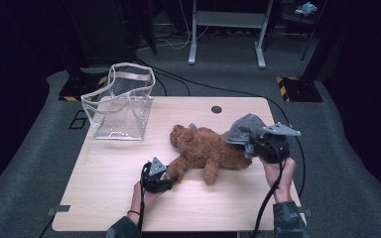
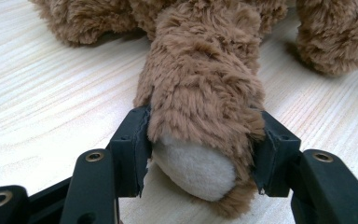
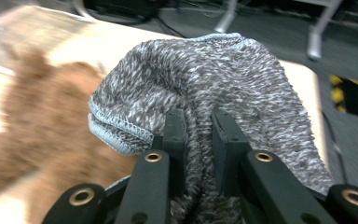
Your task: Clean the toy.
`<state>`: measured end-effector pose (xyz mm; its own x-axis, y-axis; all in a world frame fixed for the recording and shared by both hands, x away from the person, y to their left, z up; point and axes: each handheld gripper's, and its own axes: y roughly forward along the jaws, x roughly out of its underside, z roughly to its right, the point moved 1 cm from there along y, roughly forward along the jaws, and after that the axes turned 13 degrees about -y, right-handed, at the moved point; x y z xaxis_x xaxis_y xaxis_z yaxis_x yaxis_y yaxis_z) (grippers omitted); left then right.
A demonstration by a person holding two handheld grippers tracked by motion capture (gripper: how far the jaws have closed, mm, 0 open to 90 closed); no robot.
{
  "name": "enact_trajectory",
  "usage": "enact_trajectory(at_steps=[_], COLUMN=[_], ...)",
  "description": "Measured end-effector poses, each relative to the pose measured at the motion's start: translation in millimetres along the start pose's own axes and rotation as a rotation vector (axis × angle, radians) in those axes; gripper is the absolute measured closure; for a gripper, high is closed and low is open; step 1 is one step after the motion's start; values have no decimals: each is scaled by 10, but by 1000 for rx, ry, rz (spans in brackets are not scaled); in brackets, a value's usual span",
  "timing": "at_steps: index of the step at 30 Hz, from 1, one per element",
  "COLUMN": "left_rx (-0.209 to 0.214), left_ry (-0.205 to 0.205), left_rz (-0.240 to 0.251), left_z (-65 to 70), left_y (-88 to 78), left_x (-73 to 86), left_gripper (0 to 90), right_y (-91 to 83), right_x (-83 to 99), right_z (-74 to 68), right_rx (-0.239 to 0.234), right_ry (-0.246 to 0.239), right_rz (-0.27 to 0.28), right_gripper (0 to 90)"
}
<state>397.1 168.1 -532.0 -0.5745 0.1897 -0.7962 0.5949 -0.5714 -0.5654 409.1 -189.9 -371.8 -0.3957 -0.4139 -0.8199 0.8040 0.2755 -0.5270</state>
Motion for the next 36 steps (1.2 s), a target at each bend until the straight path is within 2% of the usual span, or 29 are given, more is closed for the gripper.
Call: enact_trajectory(at_steps=[4,5,6,7,8,10,12,14,15,16,18,20,21,23,25,26,28,30,31,33,36], left_rx=[1,5,1,-1,-3,-4,-6,-6,-8,-9,-12,5,15,19,16,18,25,27,28,30,32], left_ry=[-6,-6,-7,-6,-4,-11,-3,11,15,20,4,-1,0,23,45,43,30,41,40,39,37], left_rz=[-3,-10,-2,-2,-3,-1,-3,4,24,43,69,94,92,71,57,58,57,45,42,38,35], left_z=[-8,-11,-7,-7,-7,-13,-12,-5,0,-3,-12,-24,-19,-6,6,11,12,5,5,1,-1], left_y=[-1,-6,-1,-4,-6,-15,-26,-54,-66,-89,-102,-130,-130,-122,-117,-115,-103,-101,-101,-96,-97], left_x=[-2,-5,-1,0,2,7,15,26,35,40,47,55,59,55,53,55,56,50,50,47,46], left_gripper=[428,418,412,399,386,346,282,243,242,239,248,278,334,401,442,461,510,549,558,582,588], right_y=[157,242,300,408,476,665,772,774,767,753,723,670,618,559,564,585,724,848,864,857,794], right_x=[-189,-222,-231,-220,-202,-109,-19,27,24,19,-4,-40,-76,-132,-170,-183,-175,-107,-85,-46,-68], right_z=[-294,-406,-471,-561,-611,-718,-788,-799,-802,-799,-809,-813,-816,-822,-815,-821,-826,-845,-855,-873,-911], right_rx=[-73,-99,-104,-121,-128,-121,-113,-114,-114,-123,-139,-155,-141,-127,-116,-112,-113,-116,-112,-118,-123], right_ry=[-51,-73,-88,-107,-104,-126,-124,-130,-124,-126,-131,-148,-158,-156,-168,-158,-135,-138,-140,-117,-131], right_rz=[13,1,-11,-29,-45,-95,-132,-107,-112,-119,-126,-110,-81,-56,-58,-67,-142,-158,-145,-110,-71], right_gripper=[771,770,770,768,767,756,738,705,681,638,519,419,365,340,310,305,351,568,661,769,796])
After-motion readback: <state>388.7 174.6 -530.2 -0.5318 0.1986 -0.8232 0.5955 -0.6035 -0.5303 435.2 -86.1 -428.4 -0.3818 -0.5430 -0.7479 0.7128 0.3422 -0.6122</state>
